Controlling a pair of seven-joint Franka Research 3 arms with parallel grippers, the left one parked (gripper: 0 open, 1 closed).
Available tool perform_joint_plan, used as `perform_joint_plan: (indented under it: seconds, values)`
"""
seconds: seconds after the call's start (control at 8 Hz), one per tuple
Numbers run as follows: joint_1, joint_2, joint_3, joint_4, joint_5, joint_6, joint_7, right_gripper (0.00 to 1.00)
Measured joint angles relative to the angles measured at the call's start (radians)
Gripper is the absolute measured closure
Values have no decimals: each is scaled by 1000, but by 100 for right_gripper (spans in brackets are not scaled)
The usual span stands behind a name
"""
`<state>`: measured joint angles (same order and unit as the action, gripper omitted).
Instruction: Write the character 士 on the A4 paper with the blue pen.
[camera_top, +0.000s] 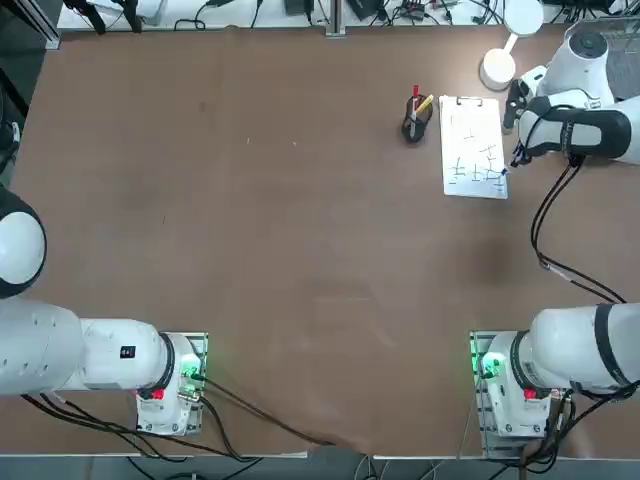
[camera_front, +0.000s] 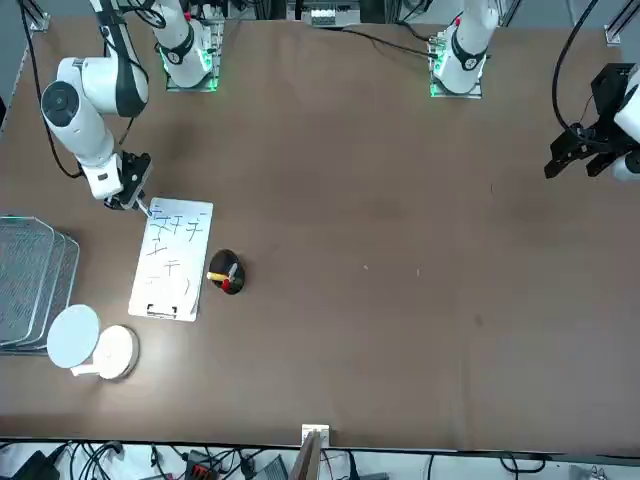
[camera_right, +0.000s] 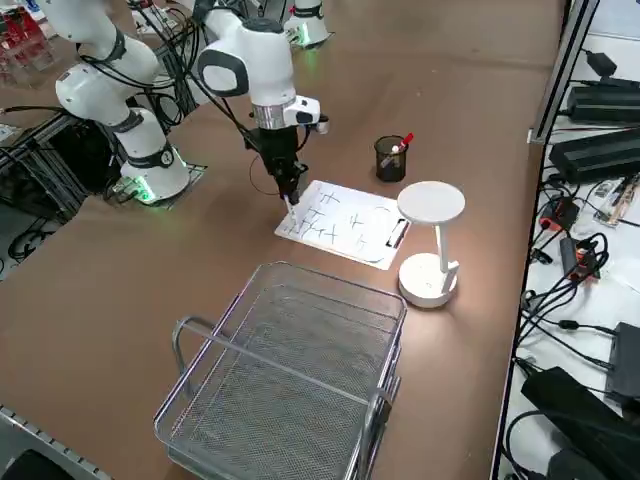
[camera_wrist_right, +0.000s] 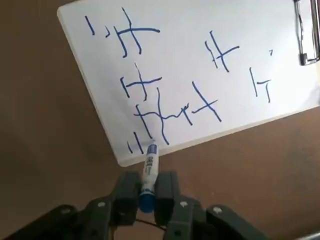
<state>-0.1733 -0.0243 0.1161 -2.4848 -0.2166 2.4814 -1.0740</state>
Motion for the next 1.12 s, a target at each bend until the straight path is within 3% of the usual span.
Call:
perform_joint_plan:
  seconds: [1.12]
  values:
    - [-2,-40,0,-49,0,3,1,80]
